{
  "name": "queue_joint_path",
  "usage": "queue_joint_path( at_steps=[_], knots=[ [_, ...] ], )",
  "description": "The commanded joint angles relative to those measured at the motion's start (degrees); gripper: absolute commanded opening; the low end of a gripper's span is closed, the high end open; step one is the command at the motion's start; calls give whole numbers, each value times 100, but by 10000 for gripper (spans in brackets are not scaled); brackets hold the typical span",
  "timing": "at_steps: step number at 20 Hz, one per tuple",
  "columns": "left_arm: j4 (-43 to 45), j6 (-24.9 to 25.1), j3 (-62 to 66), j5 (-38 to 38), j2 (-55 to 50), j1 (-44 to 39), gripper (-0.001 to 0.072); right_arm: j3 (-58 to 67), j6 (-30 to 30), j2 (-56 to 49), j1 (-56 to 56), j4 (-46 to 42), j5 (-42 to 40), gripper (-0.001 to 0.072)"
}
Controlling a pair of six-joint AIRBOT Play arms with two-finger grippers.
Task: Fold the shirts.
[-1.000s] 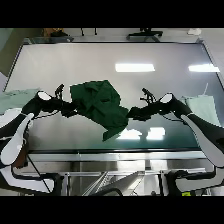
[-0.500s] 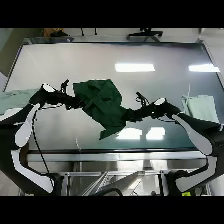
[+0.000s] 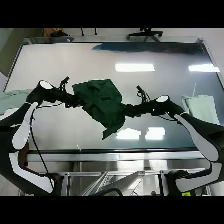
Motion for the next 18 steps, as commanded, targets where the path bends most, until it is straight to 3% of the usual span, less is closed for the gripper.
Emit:
queue_joint_path(
  at_steps=[1,4,10,18],
  knots=[
    [-15,120,11,24,667,44,11,212,-48,490,-44,50,0,31],
    [-15,177,131,87,1749,275,12,887,-107,1198,-511,249,205,31],
    [-9,74,1357,-501,3987,1143,12,2214,-243,2900,-2096,391,295,31],
    [275,70,2116,-702,5663,1989,12,2337,-787,4242,-2741,216,144,31]
  ],
)
